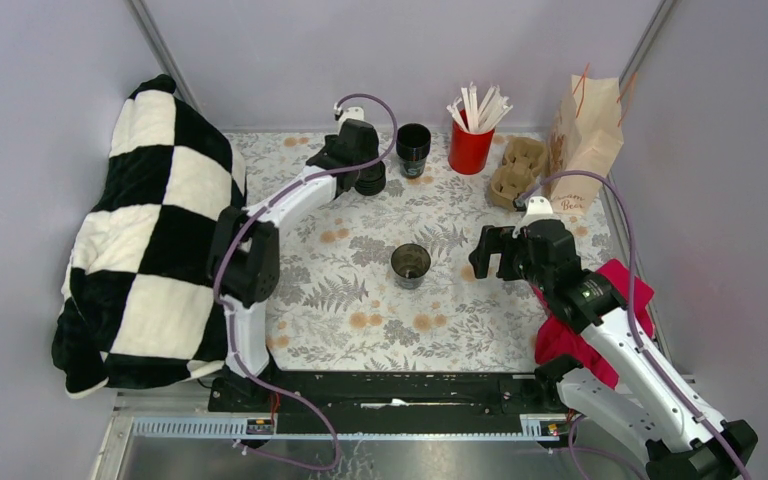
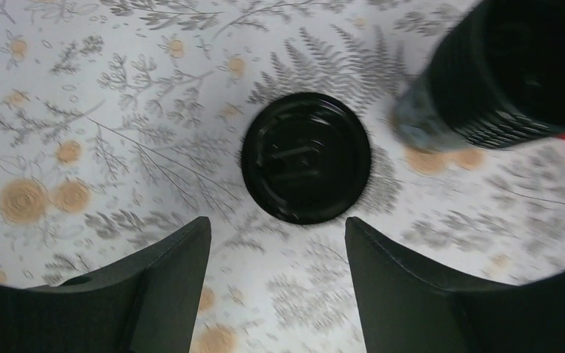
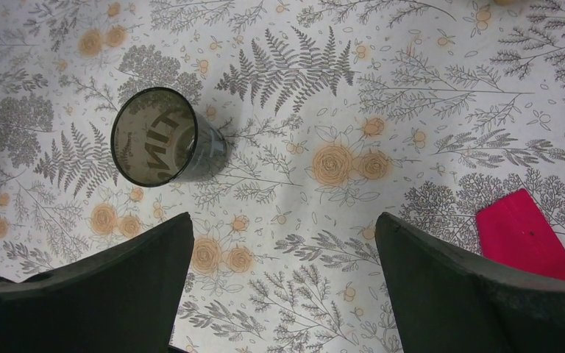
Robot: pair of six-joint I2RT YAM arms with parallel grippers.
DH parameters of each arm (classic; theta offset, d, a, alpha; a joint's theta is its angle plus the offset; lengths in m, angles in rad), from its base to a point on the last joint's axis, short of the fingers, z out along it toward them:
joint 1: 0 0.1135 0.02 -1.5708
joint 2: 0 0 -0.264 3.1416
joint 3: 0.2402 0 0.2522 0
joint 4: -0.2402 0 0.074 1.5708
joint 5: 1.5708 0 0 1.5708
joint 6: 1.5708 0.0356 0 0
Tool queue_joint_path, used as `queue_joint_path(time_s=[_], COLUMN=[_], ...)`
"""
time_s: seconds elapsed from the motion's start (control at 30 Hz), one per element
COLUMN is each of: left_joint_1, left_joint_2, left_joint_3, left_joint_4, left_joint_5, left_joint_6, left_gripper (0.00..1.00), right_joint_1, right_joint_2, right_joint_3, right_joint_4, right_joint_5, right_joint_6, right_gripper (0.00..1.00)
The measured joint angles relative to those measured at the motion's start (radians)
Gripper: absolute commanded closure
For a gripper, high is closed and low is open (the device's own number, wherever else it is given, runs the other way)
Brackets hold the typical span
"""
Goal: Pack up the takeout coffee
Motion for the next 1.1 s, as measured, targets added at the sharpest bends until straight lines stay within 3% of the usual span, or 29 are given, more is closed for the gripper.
queue_joint_path(time_s=[0.23, 0.57, 0.9, 1.1], left_joint_1=[0.065, 0.070, 0.069, 0.069], left_joint_2=[0.223, 0.282, 0.325, 0.328], left_joint_3=[0.191, 0.283, 0.322, 0.322], left_joint_4=[-0.086, -0.119, -0.138, -0.139], left_joint_5=[-0.002, 0.001, -0.013, -0.019], left_joint_6=[0.049, 0.068, 0.080, 0.088], left_gripper=[0.49, 0.59, 0.60, 0.68], right_joint_1=[0.000, 0.000, 0.000, 0.000], right_joint_2=[0.017, 0.024, 0.026, 0.028], right_joint_3=[0.000, 0.000, 0.000, 0.000], right_joint_4=[0.000, 0.000, 0.000, 0.000], right_joint_5=[0.001, 0.001, 0.001, 0.001], right_joint_6=[0.000, 0.000, 0.000, 0.000], right_gripper=[0.00, 0.00, 0.00, 0.00])
